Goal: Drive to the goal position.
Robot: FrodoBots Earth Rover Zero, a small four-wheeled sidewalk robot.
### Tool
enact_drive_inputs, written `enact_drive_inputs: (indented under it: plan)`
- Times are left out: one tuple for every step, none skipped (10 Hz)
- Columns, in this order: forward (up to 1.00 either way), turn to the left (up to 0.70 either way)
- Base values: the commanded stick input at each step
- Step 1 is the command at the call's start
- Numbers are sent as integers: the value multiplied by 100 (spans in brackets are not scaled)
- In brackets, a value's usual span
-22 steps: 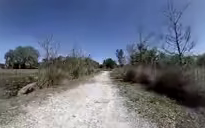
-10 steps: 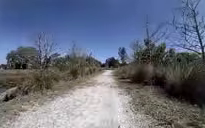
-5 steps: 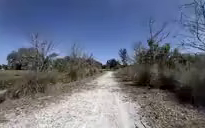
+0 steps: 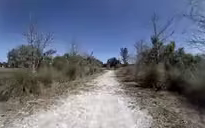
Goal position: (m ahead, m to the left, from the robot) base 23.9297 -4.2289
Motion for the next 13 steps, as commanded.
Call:
enact_drive_inputs:
  plan:
    - [70,-6]
    - [70,-35]
    - [70,-35]
    - [70,-35]
    - [70,-27]
    - [70,0]
    - [70,0]
    - [70,0]
    - [70,0]
    - [70,0]
    - [70,0]
    - [70,0]
    - [70,0]
